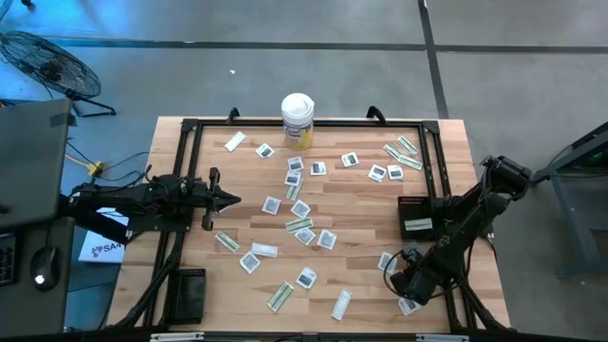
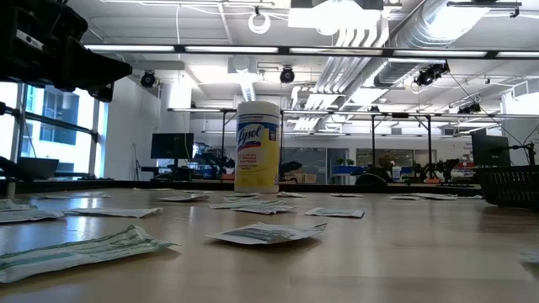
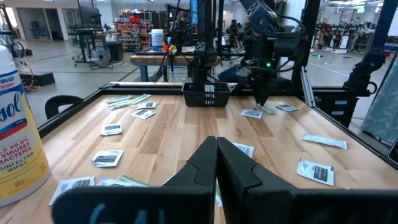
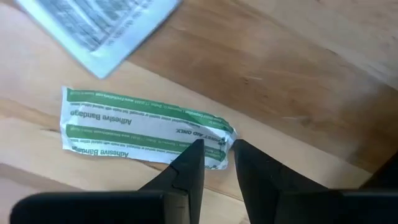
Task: Pick & Place First Aid Supplies
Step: Put the white bandage pad into the right black bin
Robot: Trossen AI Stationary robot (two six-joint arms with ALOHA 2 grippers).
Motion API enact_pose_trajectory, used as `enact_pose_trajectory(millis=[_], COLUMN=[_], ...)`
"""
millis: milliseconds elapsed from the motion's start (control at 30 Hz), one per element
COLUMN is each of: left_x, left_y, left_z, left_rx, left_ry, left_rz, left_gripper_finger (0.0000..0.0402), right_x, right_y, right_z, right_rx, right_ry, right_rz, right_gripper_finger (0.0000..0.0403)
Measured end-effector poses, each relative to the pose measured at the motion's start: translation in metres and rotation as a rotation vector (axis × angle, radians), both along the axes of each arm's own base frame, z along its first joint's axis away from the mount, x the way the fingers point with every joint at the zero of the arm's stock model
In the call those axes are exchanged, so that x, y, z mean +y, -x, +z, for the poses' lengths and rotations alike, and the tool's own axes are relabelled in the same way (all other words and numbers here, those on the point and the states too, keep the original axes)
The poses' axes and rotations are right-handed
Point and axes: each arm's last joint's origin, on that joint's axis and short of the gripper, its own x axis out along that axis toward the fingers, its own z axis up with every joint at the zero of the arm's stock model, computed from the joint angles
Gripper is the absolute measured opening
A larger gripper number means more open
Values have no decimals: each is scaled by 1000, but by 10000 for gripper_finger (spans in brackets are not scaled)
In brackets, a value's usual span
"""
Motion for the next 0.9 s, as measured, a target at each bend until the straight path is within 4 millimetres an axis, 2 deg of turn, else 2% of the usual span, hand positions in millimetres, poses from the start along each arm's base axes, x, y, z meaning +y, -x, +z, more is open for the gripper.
enact_pose_trajectory(millis=[200, 467, 667, 900], left_x=[0, 0, 0, 0], left_y=[0, 0, 0, 0], left_z=[0, 0, 0, 0], left_rx=[0, 0, 0, 0], left_ry=[0, 0, 0, 0], left_rz=[0, 0, 0, 0], left_gripper_finger=[1, 1, 1, 1], right_x=[0, 1, 2, 10], right_y=[0, -1, -2, -10], right_z=[0, 0, 3, 25], right_rx=[-4, -11, -9, -41], right_ry=[-6, -6, 6, 42], right_rz=[0, 0, 0, 43], right_gripper_finger=[69, 5, 7, 2])
